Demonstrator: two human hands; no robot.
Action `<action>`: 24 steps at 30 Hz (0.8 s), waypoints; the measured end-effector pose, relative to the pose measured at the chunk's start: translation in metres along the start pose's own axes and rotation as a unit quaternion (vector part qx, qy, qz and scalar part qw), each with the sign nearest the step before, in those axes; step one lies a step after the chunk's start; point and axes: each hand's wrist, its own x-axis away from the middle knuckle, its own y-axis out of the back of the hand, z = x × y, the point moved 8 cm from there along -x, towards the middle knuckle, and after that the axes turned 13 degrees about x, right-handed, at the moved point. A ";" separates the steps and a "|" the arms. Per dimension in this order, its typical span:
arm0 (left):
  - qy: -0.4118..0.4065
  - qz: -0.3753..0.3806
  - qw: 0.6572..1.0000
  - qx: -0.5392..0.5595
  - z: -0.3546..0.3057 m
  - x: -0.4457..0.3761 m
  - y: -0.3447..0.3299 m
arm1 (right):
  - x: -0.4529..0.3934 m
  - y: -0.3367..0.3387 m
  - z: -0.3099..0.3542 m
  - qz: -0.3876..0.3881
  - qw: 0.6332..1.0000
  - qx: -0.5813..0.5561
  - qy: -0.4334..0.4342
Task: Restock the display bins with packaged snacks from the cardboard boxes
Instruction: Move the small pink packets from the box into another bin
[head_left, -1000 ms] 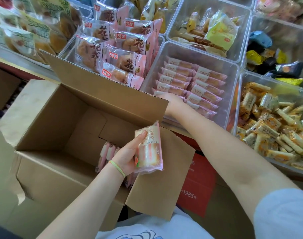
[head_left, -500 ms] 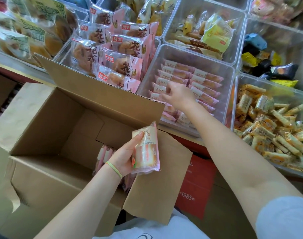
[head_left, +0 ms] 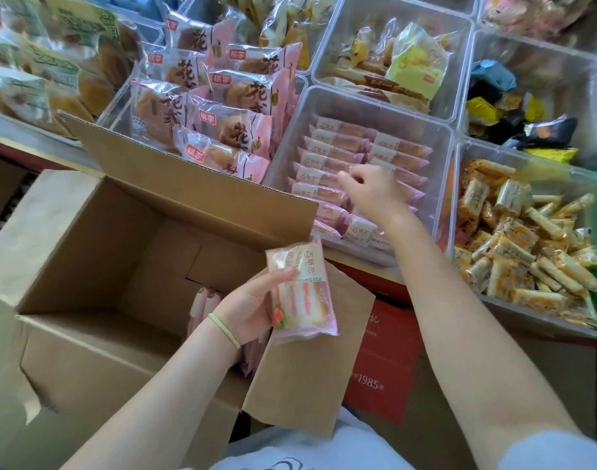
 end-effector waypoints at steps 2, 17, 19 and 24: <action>0.000 0.046 0.999 -0.006 0.004 -0.001 -0.021 | 0.031 0.013 -0.015 0.030 0.995 -0.092 -0.036; -0.430 -0.037 0.566 -0.702 -0.028 -0.040 -0.131 | 0.081 0.074 -0.078 -0.108 0.961 -0.249 -0.044; -0.354 -0.045 0.430 -0.830 -0.021 -0.064 -0.127 | 0.065 0.069 -0.075 -0.089 0.974 -0.205 -0.023; -0.115 -0.067 0.415 -0.900 -0.016 -0.100 -0.113 | 0.045 0.035 -0.069 0.039 0.992 0.117 0.008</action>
